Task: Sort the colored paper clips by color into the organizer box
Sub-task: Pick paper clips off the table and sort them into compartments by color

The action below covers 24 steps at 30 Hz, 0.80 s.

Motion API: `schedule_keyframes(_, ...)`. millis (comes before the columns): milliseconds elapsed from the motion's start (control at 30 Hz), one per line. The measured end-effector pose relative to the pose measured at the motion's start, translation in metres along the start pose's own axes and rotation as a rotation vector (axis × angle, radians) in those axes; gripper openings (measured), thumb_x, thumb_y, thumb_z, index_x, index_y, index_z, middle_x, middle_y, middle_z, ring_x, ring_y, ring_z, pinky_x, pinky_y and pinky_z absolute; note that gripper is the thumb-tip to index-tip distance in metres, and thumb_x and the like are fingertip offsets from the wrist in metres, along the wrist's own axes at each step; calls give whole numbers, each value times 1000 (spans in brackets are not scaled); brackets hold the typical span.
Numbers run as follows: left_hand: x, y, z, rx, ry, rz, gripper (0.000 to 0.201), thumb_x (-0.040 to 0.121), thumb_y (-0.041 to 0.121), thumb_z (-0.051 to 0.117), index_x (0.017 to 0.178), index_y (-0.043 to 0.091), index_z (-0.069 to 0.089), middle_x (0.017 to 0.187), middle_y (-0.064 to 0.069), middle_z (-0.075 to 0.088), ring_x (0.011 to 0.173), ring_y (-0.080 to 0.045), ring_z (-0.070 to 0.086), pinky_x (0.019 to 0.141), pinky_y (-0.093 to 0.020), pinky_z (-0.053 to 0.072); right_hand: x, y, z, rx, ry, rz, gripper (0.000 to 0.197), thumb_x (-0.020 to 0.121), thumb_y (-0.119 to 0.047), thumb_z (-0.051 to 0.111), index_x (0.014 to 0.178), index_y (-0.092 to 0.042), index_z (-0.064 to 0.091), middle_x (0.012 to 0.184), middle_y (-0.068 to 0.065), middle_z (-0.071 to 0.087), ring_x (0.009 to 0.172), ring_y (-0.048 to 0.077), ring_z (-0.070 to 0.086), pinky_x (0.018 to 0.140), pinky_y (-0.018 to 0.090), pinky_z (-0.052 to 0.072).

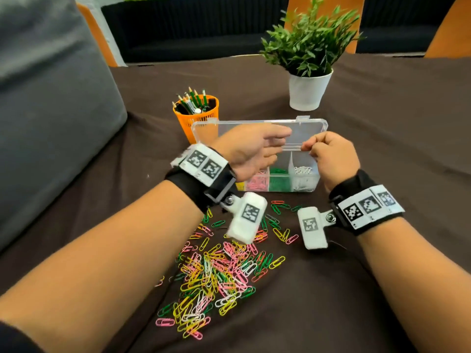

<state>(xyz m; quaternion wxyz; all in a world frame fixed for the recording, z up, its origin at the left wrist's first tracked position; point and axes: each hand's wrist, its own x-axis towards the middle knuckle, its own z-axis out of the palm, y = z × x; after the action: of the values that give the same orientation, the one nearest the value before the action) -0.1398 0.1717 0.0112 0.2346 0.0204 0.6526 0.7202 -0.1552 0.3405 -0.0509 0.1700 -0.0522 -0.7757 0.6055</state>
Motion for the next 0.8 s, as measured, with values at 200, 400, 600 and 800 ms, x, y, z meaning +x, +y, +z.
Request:
schedule_keyframes(200,-56,-8,-69,785,-72,73,11,91,4,67,96,12,70,85,-3,69,73,-13,60,68,-26,50,-51,-20,5,-316,-409,-222,20,76,-1,66,79,-20,63,67,-8,58,56,-1,50,59,11,40)
schedule_keyframes(400,-109,-60,-95,1464,-377,-92,22,85,19,71,104,29,72,85,9,71,69,2,60,68,-16,46,-110,-26,33,-784,-1159,-237,10,82,-18,69,88,-27,67,75,-7,66,63,2,56,69,22,49)
schedule_keyframes(600,-116,-83,-103,1508,-286,40,20,83,38,76,99,29,69,80,11,67,66,2,57,66,-21,46,-129,-38,52,-878,-1157,-309,12,79,-19,64,86,-28,67,73,-12,64,65,-1,55,64,17,43)
schedule_keyframes(800,-123,-85,-111,1515,-232,120,7,84,29,72,87,24,67,74,12,64,68,-1,57,64,-23,46,-135,-36,40,-899,-1134,-281,22,76,-14,66,87,-33,65,75,-19,64,68,-4,57,70,17,48)
